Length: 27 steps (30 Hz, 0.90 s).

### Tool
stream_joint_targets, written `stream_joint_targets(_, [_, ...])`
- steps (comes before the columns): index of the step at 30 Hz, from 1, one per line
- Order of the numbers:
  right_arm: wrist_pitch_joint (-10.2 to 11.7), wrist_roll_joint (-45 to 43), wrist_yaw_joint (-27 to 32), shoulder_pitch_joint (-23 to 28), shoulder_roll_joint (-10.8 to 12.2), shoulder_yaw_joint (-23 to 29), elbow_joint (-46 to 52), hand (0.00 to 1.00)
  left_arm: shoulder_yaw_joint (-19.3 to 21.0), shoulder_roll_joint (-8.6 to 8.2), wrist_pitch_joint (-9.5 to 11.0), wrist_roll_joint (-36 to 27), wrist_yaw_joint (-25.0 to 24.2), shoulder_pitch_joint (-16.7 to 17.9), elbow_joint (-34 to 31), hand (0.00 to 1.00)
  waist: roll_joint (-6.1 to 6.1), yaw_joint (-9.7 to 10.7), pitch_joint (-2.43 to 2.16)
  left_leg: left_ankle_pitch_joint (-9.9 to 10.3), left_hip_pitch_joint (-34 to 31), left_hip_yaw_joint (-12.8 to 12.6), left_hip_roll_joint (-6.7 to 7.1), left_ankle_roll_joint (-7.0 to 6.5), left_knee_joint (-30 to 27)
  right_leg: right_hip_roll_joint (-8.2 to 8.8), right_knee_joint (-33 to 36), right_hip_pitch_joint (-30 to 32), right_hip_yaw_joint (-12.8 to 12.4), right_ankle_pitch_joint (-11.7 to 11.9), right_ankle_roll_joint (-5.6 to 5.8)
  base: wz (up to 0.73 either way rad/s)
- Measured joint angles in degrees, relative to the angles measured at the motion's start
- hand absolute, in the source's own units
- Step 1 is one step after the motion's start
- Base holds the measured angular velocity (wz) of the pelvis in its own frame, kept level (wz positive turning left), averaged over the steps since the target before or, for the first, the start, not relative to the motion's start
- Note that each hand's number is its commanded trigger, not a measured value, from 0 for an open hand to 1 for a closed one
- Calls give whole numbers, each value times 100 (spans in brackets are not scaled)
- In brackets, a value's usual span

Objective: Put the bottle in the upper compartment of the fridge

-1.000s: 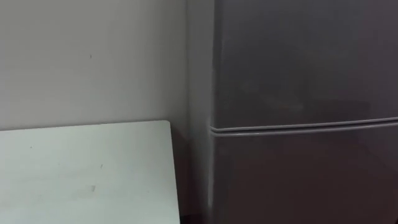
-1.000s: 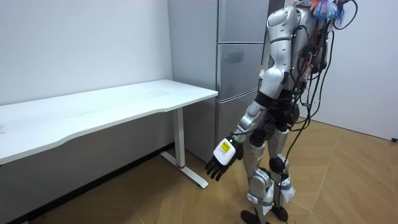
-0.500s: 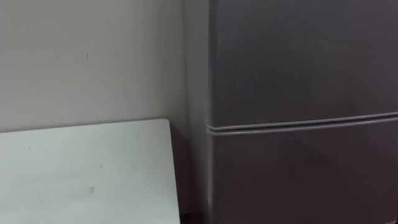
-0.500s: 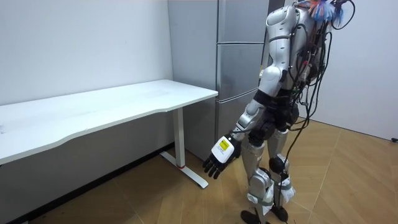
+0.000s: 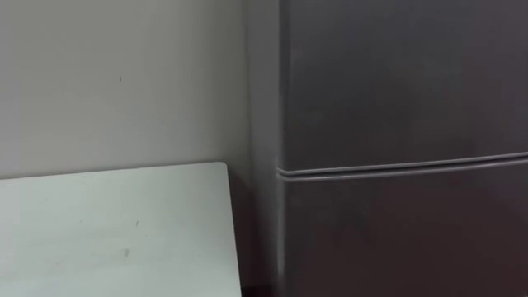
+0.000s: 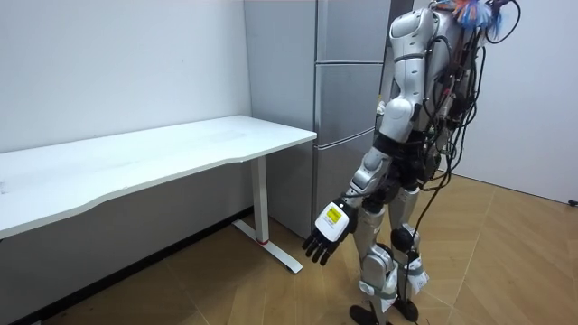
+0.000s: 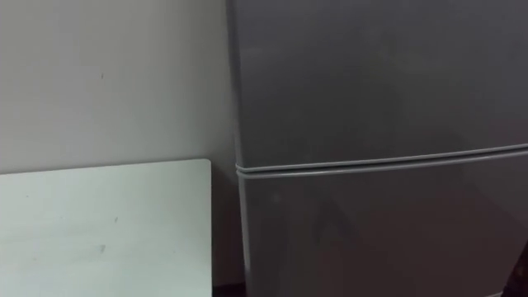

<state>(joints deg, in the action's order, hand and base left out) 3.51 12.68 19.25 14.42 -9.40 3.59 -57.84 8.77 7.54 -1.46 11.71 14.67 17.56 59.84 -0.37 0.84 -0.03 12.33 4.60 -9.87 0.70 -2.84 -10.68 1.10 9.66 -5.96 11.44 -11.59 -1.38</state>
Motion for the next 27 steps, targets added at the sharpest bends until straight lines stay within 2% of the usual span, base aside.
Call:
stream_joint_targets(3, [-7,-235,-242,-14,121,-75,-13,0,-8,-7,6,49,16,-24,-12,0,3,-1,1,0,-15,41,5,1,6,-6,-2,0,4,-2,0,6])
stream_joint_targets(11, [-86,-1070,-800,-302,126,-518,4,0,-193,-5,15,393,103,-98,-77,0,-4,-14,-1,-1,-37,76,7,2,25,-12,-2,-3,13,-2,0,1])
stream_joint_targets(15, [-81,-1078,-1001,-331,132,-707,22,0,-234,-18,22,640,117,-179,-75,0,-20,-147,-3,-1,-37,97,11,3,20,-12,-14,-21,36,-1,1,2])
stream_joint_targets(23, [-89,-940,-1565,-552,143,-762,-245,0,-347,-46,15,1054,213,-233,-34,0,-68,-142,0,-1,-51,234,37,4,-9,-7,-122,-101,152,4,7,9])
stream_joint_targets(27, [-89,-696,-1755,-562,146,-863,-388,0,-347,-53,16,1051,211,-234,-19,0,-97,-134,-5,-1,-38,275,50,4,-16,-6,-173,-165,178,5,8,5])
